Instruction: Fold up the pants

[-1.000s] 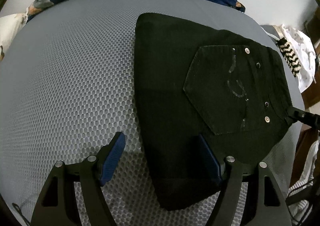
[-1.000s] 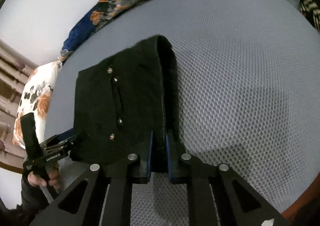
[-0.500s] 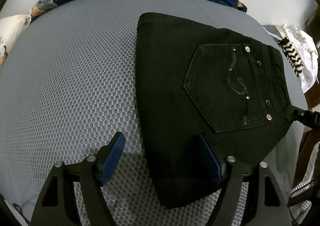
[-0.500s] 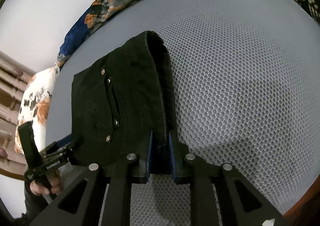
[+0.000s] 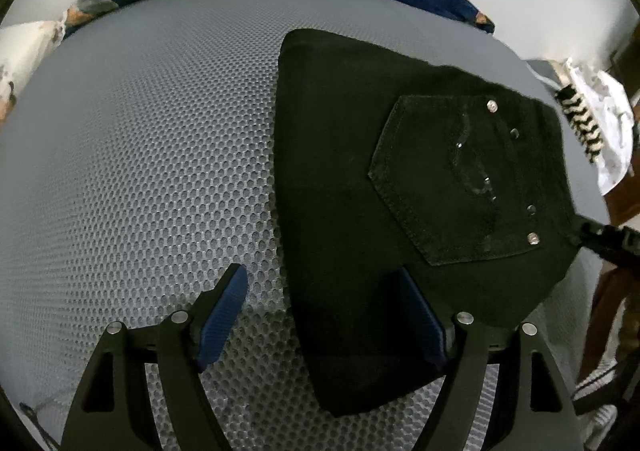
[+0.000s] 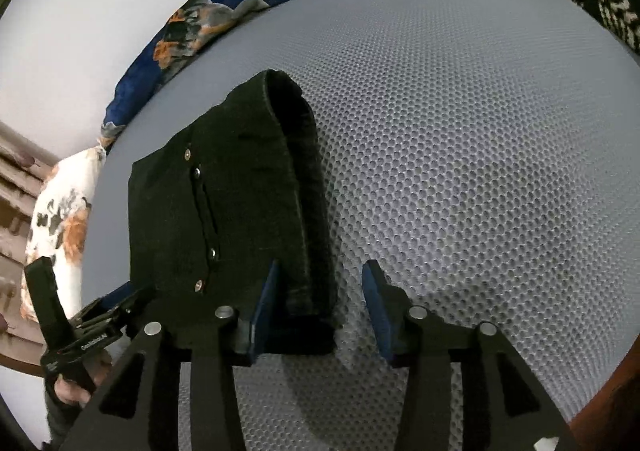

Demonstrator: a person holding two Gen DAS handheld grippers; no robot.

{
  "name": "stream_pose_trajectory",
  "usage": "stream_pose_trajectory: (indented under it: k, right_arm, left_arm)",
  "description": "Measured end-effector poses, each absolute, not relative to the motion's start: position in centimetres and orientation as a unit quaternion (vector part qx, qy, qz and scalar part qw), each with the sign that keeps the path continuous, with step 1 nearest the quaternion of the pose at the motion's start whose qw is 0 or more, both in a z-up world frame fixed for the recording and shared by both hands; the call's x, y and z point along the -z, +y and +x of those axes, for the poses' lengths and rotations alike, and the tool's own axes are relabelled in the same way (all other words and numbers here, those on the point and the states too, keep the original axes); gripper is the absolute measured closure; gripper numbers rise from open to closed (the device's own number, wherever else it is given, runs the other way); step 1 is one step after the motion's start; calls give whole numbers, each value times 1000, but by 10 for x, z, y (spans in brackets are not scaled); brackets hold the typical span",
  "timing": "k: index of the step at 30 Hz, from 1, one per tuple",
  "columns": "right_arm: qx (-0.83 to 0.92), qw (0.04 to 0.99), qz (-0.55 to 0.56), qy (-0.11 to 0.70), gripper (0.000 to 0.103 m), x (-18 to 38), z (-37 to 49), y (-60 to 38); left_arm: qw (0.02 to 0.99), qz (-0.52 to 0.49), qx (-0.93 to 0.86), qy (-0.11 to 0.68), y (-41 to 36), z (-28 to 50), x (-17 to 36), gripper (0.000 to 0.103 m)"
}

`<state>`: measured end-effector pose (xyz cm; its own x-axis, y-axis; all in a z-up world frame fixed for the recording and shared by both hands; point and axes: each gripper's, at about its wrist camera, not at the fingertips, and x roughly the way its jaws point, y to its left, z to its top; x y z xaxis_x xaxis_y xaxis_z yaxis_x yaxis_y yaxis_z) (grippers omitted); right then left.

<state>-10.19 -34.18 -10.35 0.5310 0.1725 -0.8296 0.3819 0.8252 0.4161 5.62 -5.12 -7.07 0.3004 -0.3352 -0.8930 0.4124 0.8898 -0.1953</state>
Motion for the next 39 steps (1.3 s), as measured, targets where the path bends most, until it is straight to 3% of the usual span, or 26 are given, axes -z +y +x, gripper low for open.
stream_pose_trajectory:
  k: [8,13,17,39]
  right_arm:
    - [29,817,296,494,59,101,-91,-351]
    - [-35,802,318,505,47,109,-74,-359]
    - [-64,790,339,506,47,117,-67,-371]
    - [-196,747,385,505,45,141,-25,-375]
  left_arm:
    - [799,-33,257,542,-26,73,59,25]
    - [779,-71,273,560,-19,86,64,25]
    - [751,-112,289,583,-18,95,73,25]
    - [720,-134,326,598,-52,145,84,25]
